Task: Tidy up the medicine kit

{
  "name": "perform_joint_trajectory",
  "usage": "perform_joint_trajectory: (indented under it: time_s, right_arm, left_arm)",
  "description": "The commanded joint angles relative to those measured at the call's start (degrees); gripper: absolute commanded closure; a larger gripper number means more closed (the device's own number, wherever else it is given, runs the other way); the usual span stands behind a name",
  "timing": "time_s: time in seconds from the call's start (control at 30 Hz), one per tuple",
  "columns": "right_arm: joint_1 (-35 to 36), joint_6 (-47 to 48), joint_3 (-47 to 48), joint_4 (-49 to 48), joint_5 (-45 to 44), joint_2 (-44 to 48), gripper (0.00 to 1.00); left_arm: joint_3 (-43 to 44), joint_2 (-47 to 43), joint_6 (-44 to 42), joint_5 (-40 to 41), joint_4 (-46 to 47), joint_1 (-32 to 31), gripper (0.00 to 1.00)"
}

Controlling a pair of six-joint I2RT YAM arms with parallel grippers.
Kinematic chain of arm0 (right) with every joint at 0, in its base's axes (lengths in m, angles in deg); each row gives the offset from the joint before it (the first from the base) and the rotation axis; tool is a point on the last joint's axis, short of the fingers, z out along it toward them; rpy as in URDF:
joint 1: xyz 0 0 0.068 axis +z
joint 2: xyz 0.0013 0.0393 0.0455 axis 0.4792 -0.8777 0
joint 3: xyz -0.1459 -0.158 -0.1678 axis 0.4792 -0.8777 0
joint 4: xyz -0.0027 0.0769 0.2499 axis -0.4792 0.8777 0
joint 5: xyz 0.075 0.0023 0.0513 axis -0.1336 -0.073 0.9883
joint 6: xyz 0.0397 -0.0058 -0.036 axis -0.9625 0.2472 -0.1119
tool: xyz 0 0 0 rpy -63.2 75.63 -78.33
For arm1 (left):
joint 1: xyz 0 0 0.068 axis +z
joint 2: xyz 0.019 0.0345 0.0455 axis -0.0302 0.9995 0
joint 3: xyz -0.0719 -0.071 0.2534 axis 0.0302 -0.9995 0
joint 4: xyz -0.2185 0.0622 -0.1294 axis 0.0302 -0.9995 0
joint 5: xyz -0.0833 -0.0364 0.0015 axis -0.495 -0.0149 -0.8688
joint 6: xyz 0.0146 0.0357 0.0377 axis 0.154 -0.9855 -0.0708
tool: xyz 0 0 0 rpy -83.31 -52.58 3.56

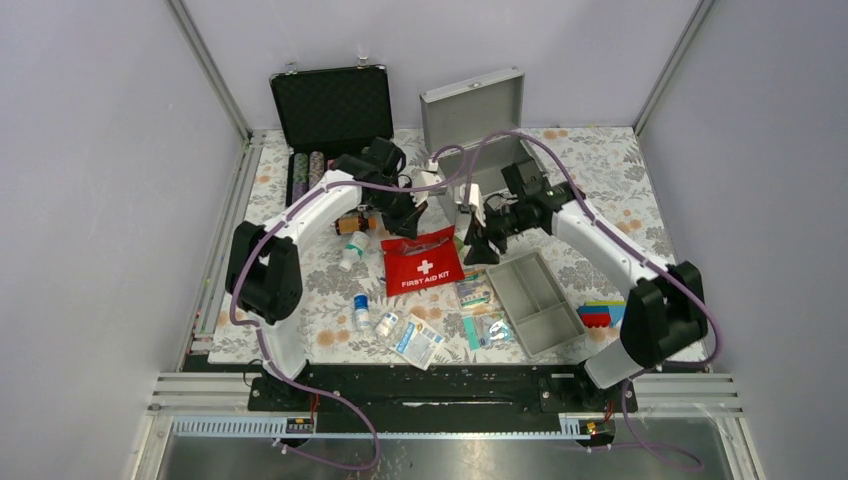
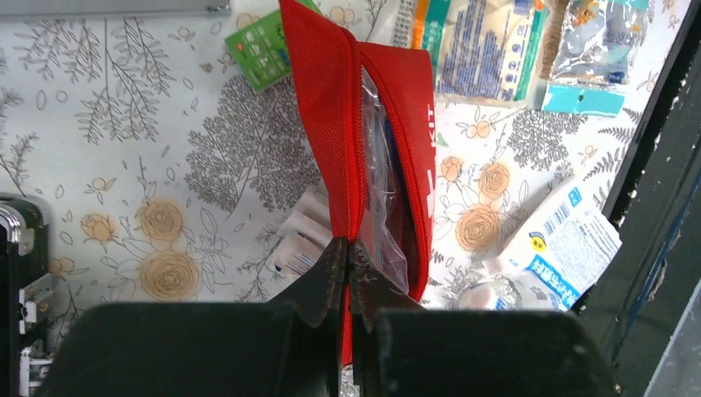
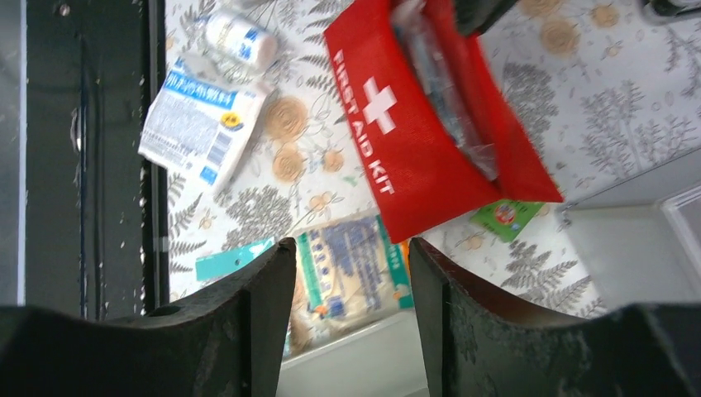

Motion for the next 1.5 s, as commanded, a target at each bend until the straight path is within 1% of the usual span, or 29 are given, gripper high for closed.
perform_joint_trajectory:
  time_s: [0.0,0.07,0.1,0.13,0.17,0.23,0.33,0.37,0.43,0.57,0.67,0.77,0.87,0.97,1.03,1.13,1.27,1.37,1.47]
  right_arm:
    - [-0.20,2.02,-7.80,-7.68,0.46,7.36,0.40]
    - [-0.27,-3.44,-11.54,-16.22,-0.61,9.80,0.40]
    - [-0.23,-6.84,-11.94,-19.82,-0.71,10.26,0.39]
    - [-0.18,-9.67,-10.97,-21.11,-0.38,9.95,0.39]
    - [-0.22,-11.21,-9.34,-20.67,0.68,9.10,0.40]
    - [-0.22,-11.08,-5.94,-17.62,2.12,7.32,0.43]
    - [-0.86,-13.54,-5.16,-17.90,-0.69,6.27,0.44]
    - [-1.70,-14.51,-4.97,-18.11,0.04,5.79,0.44]
    - [-3.00,-15.97,-4.33,-17.80,1.71,4.97,0.44]
    - [-4.24,-17.71,-2.62,-16.35,1.81,2.60,0.41]
    - [-5.36,-19.38,-2.08,-16.43,2.34,0.68,0.41]
    - [-5.41,-20.78,-1.22,-16.37,4.68,-1.66,0.40]
    - [-5.41,-25.91,1.65,-16.46,6.67,-5.58,0.40]
    - [-5.41,-30.21,3.64,-17.73,8.91,-8.63,0.32]
    - [-5.41,-32.22,3.64,-20.02,9.83,-9.63,0.32]
    - [-5.32,-32.48,4.59,-18.96,12.15,-10.75,0.32]
    - [-5.08,-28.31,5.39,-12.46,15.85,-10.90,0.31]
    - [-4.19,-22.24,4.88,-7.10,13.12,-10.00,0.30]
    - [-4.02,-19.63,3.87,-6.86,9.08,-9.66,0.30]
  left_arm:
    - [3.17,1.49,2.00,-0.25,4.13,-0.31,1.00]
    - [5.45,3.46,3.94,-0.81,3.61,-0.43,1.00]
    - [6.64,4.99,4.52,-1.22,2.68,-0.36,1.00]
    - [7.82,5.95,5.30,-1.63,2.42,-0.41,1.00]
    - [8.57,6.52,6.06,-2.45,2.35,-0.37,1.00]
    - [9.42,6.99,6.66,-5.18,1.96,-0.16,1.00]
    - [8.33,5.39,6.29,-7.12,2.96,-0.15,1.00]
    - [7.03,4.19,5.63,-6.92,3.85,-0.15,1.00]
    - [4.81,1.41,2.93,-6.09,5.09,-0.11,1.00]
    - [0.19,-4.82,-3.17,-3.55,7.76,-0.13,1.00]
    - [-2.54,-9.72,-10.10,-2.46,7.82,-0.26,1.00]
    - [-5.05,-13.34,-17.10,-1.24,7.54,-0.94,1.00]
    - [-6.98,-15.39,-22.25,0.10,7.43,-2.22,1.00]
    - [-8.43,-16.16,-24.43,1.20,7.49,-3.42,1.00]
    - [-8.76,-16.21,-24.26,1.60,7.53,-4.19,1.00]
    - [-8.84,-15.95,-21.40,2.27,8.96,-4.68,1.00]
    - [-8.34,-14.81,-18.86,3.24,9.33,-5.05,1.00]
    - [-8.41,-14.44,-17.18,3.55,10.49,-5.07,1.00]
    - [-9.50,-15.36,-17.03,3.26,12.27,-5.33,1.00]
